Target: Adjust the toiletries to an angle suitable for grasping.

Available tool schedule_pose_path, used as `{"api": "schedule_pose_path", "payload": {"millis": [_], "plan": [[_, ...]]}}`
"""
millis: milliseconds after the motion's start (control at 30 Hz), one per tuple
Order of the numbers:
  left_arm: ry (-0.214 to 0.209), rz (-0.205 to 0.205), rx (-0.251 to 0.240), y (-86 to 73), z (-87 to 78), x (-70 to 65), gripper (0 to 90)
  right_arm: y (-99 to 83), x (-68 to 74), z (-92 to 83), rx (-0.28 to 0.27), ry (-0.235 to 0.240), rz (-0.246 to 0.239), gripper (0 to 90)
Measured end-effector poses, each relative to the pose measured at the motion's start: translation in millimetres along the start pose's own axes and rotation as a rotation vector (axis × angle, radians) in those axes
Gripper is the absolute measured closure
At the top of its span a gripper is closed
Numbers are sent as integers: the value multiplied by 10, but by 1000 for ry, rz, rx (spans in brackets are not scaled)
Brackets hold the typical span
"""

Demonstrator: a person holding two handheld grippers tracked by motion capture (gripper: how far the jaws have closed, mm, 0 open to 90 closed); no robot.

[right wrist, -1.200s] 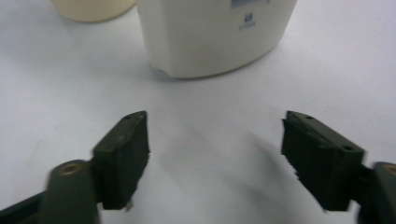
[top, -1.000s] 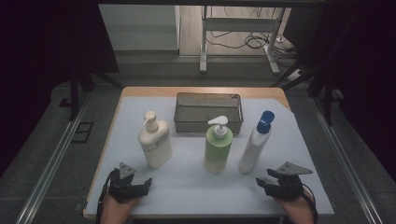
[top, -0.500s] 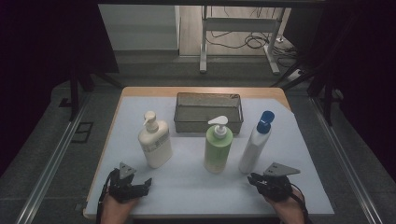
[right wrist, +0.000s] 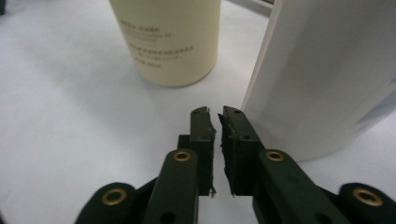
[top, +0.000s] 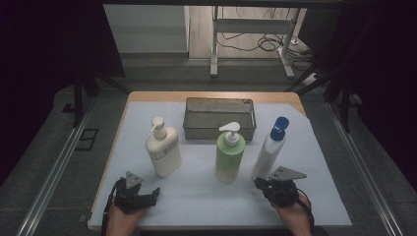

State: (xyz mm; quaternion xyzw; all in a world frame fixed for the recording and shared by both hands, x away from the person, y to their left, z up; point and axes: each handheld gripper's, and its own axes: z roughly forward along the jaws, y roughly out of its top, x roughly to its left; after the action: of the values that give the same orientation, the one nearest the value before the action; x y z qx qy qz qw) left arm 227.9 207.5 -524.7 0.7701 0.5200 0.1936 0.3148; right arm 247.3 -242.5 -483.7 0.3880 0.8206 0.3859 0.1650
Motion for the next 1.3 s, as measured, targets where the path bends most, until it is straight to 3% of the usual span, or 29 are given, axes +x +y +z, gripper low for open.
{"api": "schedule_pose_path", "payload": {"millis": [167, 500, 1033, 1300], "plan": [[0, 0, 0, 1, 0, 0, 121, 75, 44, 91, 0, -15, 4, 883], [-1, 0, 2, 2, 0, 1, 121, 128, 105, 278, 21, -115, -16, 894], [-1, 0, 3, 4, 0, 2, 121, 82, 95, 250, 31, -140, -6, 896], [-2, 0, 4, 5, 0, 2, 121, 36, 14, 191, 34, -161, 2, 896]]}}
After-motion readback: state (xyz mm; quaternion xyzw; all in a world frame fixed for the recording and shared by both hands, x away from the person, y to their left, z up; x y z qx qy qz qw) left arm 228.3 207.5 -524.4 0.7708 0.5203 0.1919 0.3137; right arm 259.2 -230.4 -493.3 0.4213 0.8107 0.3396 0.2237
